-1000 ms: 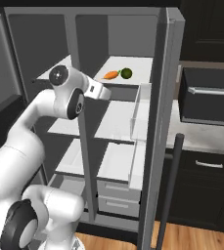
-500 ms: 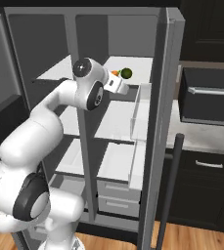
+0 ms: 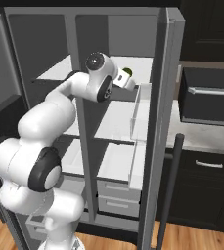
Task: Take the lime and carrot from the fridge shelf and place them in the freezer drawer to begin freezing them.
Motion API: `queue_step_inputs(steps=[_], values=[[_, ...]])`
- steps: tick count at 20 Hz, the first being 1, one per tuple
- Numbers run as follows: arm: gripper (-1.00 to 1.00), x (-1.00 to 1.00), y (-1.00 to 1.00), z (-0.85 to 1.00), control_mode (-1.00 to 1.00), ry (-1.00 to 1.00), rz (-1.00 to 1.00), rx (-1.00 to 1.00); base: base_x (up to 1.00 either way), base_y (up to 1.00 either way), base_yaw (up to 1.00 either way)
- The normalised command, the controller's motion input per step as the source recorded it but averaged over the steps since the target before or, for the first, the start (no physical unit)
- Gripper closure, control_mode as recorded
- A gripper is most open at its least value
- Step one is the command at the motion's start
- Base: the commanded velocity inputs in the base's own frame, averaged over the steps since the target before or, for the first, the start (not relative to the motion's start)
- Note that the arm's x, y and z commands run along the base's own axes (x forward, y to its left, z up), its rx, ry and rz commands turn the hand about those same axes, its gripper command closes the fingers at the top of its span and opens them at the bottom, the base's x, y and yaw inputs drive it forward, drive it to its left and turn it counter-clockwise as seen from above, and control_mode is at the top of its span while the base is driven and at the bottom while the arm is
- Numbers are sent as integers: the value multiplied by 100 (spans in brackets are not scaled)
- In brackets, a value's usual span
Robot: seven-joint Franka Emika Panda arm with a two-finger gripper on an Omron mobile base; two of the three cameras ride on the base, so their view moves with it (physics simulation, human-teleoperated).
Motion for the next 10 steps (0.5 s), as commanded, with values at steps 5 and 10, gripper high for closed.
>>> queue_step_inputs(steps=[5, 10], values=[[-100, 71, -1, 0, -100, 4, 0, 10, 0, 0, 0], [-100, 53, 0, 0, -100, 7, 0, 10, 0, 0, 0]])
